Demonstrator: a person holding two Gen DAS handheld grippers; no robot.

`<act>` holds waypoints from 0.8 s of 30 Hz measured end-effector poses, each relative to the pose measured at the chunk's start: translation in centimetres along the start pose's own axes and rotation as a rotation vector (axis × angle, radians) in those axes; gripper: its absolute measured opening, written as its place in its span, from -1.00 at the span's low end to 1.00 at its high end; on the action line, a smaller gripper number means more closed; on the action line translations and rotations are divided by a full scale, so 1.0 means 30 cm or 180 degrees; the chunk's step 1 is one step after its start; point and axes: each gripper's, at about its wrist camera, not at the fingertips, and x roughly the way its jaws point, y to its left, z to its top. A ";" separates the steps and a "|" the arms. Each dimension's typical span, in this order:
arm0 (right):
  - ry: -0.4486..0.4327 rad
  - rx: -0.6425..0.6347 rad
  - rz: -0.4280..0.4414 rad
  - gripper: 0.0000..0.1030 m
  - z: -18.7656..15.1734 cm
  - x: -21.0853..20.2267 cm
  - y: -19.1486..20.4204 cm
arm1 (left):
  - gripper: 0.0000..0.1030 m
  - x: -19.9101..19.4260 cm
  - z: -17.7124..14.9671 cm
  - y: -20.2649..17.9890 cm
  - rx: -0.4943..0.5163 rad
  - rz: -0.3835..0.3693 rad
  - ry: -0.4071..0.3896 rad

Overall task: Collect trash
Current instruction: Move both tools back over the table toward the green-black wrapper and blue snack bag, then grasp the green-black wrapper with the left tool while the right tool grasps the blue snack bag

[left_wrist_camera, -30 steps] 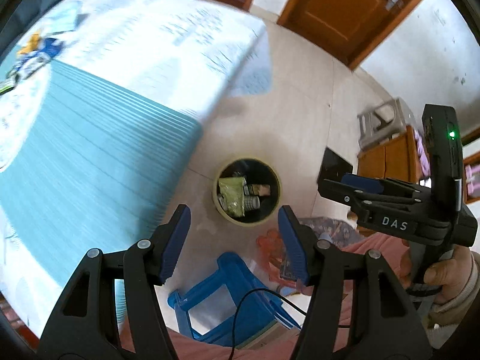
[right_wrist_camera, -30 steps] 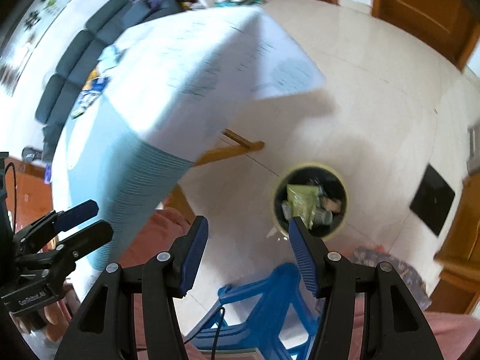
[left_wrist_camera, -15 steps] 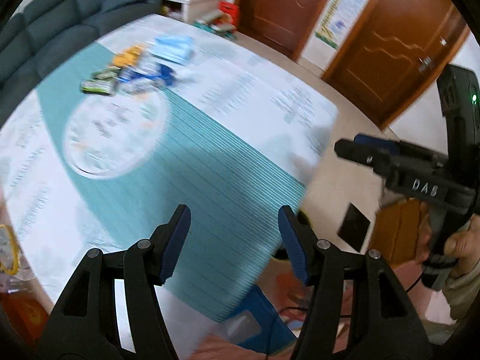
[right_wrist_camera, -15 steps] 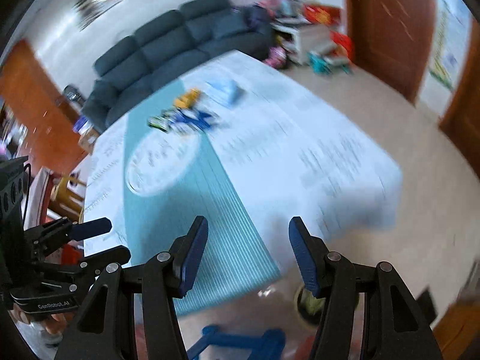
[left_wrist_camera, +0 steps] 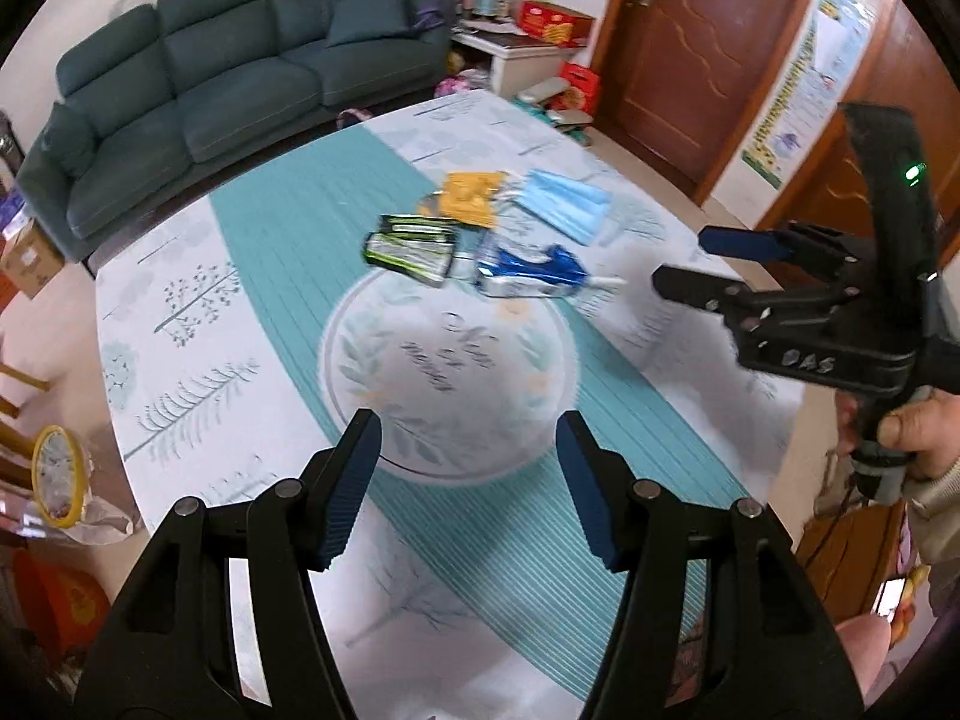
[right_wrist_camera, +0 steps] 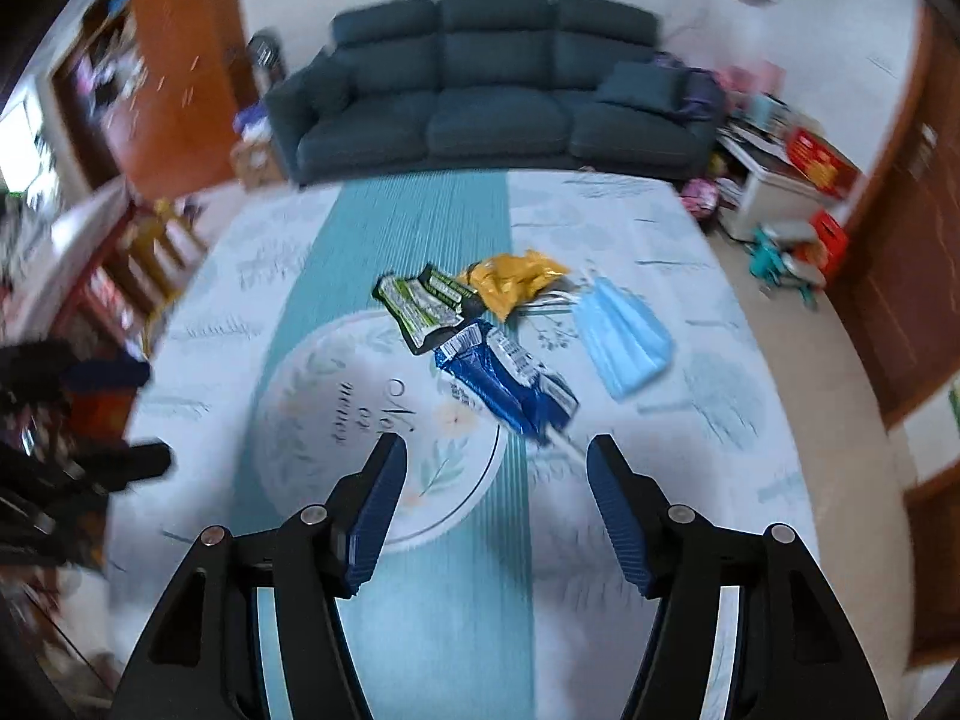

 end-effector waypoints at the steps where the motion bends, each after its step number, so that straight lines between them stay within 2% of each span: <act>1: 0.0071 -0.0086 -0.0016 0.24 0.019 0.061 0.003 | 0.11 0.022 0.012 0.022 -0.0032 0.0011 0.0035; 5: 0.0204 -0.0347 0.0046 0.24 0.037 0.209 0.015 | 0.11 0.133 0.050 0.078 -0.0107 0.0076 0.0153; 7: 0.0288 -0.0622 0.0033 0.24 0.052 0.286 0.035 | 0.11 0.171 0.062 0.104 -0.0143 0.0104 0.0195; 12: 0.0547 -0.1035 0.0058 0.25 0.071 0.422 0.072 | 0.11 0.243 0.089 0.147 -0.0205 0.0149 0.0269; 14: 0.0561 -0.1148 0.0054 0.27 0.084 0.455 0.076 | 0.11 0.274 0.103 0.167 -0.0257 0.0152 0.0295; 16: 0.0648 -0.1201 0.0118 0.27 0.091 0.491 0.071 | 0.11 0.304 0.117 0.183 -0.0324 0.0129 0.0338; 20: 0.0790 -0.1290 0.0015 0.27 0.089 0.551 0.060 | 0.11 0.349 0.144 0.202 -0.0438 0.0074 0.0382; 24: 0.0758 -0.1051 0.0102 0.13 0.097 0.564 0.014 | 0.11 0.385 0.170 0.206 -0.0474 0.0069 0.0384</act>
